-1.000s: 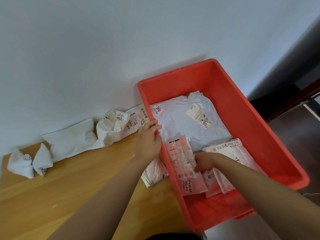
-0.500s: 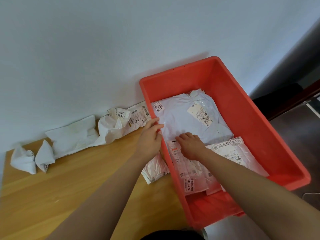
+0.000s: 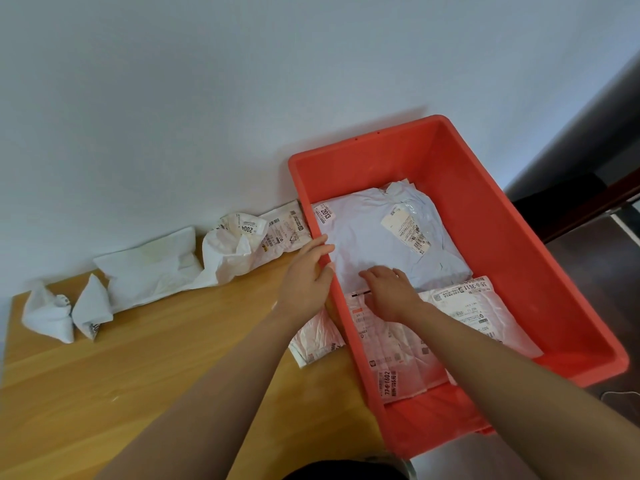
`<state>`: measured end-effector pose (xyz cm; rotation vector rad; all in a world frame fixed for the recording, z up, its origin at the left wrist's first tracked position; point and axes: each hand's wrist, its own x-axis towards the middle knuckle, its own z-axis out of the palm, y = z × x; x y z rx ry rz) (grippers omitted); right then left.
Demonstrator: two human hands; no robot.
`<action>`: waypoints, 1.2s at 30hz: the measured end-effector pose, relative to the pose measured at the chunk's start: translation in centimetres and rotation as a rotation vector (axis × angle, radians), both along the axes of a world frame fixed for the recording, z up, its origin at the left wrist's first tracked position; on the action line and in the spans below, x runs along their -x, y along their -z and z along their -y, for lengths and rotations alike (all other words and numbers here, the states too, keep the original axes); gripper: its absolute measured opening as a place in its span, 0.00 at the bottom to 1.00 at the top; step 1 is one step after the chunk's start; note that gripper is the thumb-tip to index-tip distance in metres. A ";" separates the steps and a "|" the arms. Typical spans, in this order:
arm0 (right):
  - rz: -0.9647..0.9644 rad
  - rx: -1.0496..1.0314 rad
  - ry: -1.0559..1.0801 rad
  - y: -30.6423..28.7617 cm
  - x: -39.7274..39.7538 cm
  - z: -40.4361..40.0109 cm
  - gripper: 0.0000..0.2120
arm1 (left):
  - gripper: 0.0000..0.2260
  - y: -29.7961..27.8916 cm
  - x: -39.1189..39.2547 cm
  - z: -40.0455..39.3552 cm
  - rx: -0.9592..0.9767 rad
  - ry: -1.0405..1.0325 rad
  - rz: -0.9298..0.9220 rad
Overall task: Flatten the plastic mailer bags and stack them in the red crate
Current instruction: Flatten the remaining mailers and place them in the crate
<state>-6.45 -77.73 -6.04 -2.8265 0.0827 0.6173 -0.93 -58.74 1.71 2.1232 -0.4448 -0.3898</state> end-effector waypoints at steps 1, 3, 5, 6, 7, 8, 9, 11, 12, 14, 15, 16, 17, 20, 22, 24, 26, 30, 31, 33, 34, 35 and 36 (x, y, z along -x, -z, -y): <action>0.035 -0.039 0.044 -0.6 -0.5 0.0 0.26 | 0.16 0.1 0.2 -0.3 0.054 -0.027 -0.011; 0.148 -0.139 0.160 -2.1 -1.7 -0.2 0.25 | 0.16 0.3 0.5 -1.1 0.139 -0.113 -0.012; 0.304 -0.280 0.320 -3.8 -2.9 -0.9 0.21 | 0.15 0.6 0.7 -2.5 0.169 -0.214 -0.019; 0.390 -0.361 0.408 -4.9 -3.5 -1.4 0.19 | 0.15 0.9 0.7 -3.3 0.162 -0.258 -0.018; 0.465 -0.435 0.486 -5.9 -4.0 -1.9 0.17 | 0.14 1.2 0.7 -4.1 0.151 -0.295 -0.015; 0.533 -0.493 0.538 -7.1 -4.6 -2.6 0.15 | 0.13 1.7 0.6 -5.0 0.140 -0.330 -0.017; 0.602 -0.525 0.549 -8.3 -5.1 -3.5 0.14 | 0.13 2.2 0.6 -6.0 0.126 -0.362 -0.032; 0.711 -0.543 0.477 -10.4 -6.0 -5.9 0.12 | 0.12 3.3 0.7 -8.1 0.081 -0.418 -0.086; 0.740 -0.542 0.419 -11.2 -6.4 -7.4 0.11 | 0.12 3.8 0.8 -9.2 0.058 -0.444 -0.113; 0.743 -0.518 0.286 -11.9 -7.1 -10.6 0.12 | 0.12 5.0 1.2 -11.5 0.032 -0.486 -0.159; 0.720 -0.490 0.220 -11.9 -7.3 -11.8 0.14 | 0.12 5.5 1.5 -12.3 0.020 -0.496 -0.182; 0.657 -0.454 0.155 -11.7 -7.6 -13.0 0.17 | 0.12 5.9 1.8 -13.1 0.003 -0.498 -0.208; 0.545 -0.409 0.096 -11.3 -8.2 -14.6 0.18 | 0.12 6.2 2.1 -14.3 -0.016 -0.503 -0.236; 0.069 -0.370 0.085 -8.4 -10.0 -19.2 0.22 | 0.13 7.0 3.1 -17.9 -0.060 -0.513 -0.328; -0.110 -0.449 0.221 -6.0 -11.3 -21.2 0.30 | 0.13 7.1 3.8 -20.4 -0.082 -0.510 -0.391; -0.146 -0.542 0.379 -4.1 -12.7 -22.8 0.34 | 0.13 7.2 4.4 -23.4 -0.094 -0.523 -0.444; -0.145 -0.627 0.508 -2.8 -14.0 -23.8 0.36 | 0.12 7.2 5.0 -26.6 -0.102 -0.558 -0.469; -0.166 -0.683 0.637 -0.9 -16.1 -25.1 0.35 | 0.08 7.0 6.1 -32.6 -0.104 -0.700 -0.502; -0.188 -0.690 0.652 -0.6 -16.4 -25.8 0.33 | 0.08 6.8 6.3 -34.0 -0.095 -0.733 -0.515; -0.203 -0.710 0.665 -0.6 -16.5 -26.6 0.28 | 0.08 6.8 6.5 -35.6 -0.067 -0.771 -0.532; -0.202 -0.732 0.674 -0.8 -16.4 -26.9 0.27 | 0.08 6.8 6.4 -35.9 -0.049 -0.783 -0.539; -0.194 -0.751 0.685 -0.9 -16.1 -27.3 0.27 | 0.07 6.7 6.3 -36.1 -0.028 -0.792 -0.548; -0.177 -0.769 0.687 -1.2 -15.6 -27.7 0.28 | 0.07 6.6 6.0 -36.1 -0.003 -0.798 -0.557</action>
